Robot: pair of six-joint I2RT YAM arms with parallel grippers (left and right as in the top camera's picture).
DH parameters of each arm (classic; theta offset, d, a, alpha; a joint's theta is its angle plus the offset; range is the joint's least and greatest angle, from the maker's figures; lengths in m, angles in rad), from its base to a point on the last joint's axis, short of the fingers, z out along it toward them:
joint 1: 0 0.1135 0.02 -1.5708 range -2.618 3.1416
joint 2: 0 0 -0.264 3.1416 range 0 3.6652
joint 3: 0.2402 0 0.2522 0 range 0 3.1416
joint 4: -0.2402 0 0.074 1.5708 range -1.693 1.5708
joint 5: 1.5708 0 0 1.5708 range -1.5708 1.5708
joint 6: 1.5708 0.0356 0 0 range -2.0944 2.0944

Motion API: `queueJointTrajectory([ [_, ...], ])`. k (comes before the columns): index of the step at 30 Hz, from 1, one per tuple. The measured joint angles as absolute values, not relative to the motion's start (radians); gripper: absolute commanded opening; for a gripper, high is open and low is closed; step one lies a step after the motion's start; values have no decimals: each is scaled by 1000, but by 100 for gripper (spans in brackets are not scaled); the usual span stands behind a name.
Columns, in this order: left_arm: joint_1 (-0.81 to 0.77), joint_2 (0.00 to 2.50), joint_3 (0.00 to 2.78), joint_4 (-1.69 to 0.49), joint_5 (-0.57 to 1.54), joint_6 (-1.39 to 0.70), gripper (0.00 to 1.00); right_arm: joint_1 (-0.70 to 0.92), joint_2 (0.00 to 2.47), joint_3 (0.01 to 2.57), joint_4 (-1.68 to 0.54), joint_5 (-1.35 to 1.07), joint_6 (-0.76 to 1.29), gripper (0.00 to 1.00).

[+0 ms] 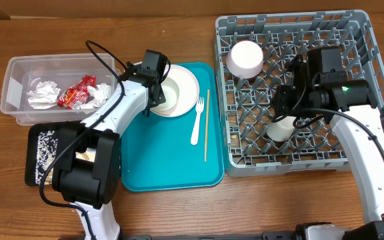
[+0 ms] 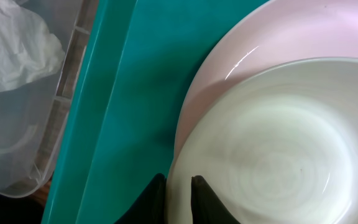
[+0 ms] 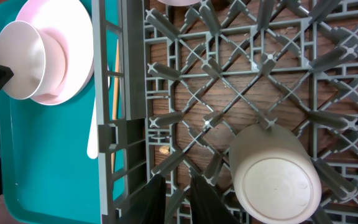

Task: Sort waste into correct bins and load items into the dishwasher
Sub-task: 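Lower the left gripper and grasp the white bowl's rim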

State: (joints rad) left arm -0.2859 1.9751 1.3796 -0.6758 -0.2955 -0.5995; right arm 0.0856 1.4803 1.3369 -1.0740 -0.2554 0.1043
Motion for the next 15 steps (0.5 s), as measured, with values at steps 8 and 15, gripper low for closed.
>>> queueJointTrajectory([
  [8, -286, 1975, 1380, -665, -291, -601, 4, 86, 1480, 1337, -1074, -255, 105, 22],
  [15, -286, 1975, 1388, -682, -287, -600, 4, 86, 1480, 1337, -1074, -255, 104, 37],
])
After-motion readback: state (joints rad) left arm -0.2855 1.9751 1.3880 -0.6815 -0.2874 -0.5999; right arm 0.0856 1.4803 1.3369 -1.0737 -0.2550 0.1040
